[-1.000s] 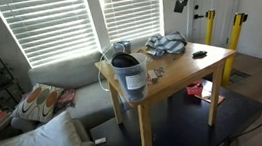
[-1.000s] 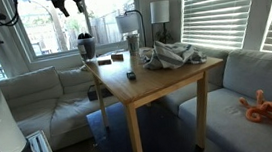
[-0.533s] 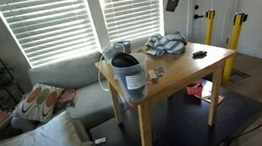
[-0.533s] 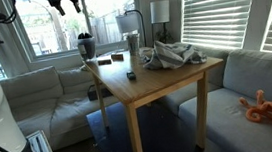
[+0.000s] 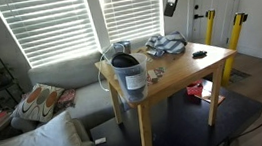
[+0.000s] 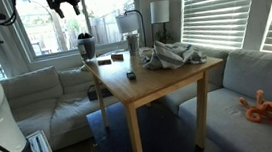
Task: Pick up the black glasses case from the container and put it on the table
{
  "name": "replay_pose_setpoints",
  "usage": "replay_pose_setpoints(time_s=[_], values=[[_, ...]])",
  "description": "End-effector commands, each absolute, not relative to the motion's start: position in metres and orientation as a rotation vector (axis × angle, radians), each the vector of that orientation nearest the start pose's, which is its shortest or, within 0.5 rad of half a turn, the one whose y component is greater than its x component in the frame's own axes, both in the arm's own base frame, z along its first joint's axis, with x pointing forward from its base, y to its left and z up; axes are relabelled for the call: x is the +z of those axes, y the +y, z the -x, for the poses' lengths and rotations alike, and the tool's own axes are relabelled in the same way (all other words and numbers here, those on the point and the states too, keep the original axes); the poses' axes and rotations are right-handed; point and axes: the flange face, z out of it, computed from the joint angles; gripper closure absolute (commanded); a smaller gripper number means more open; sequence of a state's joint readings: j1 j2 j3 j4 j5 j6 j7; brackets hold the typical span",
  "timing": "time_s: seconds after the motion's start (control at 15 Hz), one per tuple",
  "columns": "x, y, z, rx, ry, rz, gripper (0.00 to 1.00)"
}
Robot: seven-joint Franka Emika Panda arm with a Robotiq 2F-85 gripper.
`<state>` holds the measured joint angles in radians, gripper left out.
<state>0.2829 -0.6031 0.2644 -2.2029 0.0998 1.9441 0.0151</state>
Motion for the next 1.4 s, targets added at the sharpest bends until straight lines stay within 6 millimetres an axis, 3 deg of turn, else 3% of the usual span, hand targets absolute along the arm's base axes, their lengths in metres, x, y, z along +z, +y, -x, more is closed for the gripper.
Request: replay_pose_setpoints(time_s=[0.0,0.53,1.0,1.33], values=[[0.616,0.274,-0.337,-0.495,-0.808,2.902,0.00],[0.583,0.332,-0.358,-0.479,-0.908,2.676,0.00],[0.561,0.333,-0.369,-0.492,-1.042,2.692,0.00],[0.557,0.321,-0.380,-0.506,-1.076,2.690,0.00]])
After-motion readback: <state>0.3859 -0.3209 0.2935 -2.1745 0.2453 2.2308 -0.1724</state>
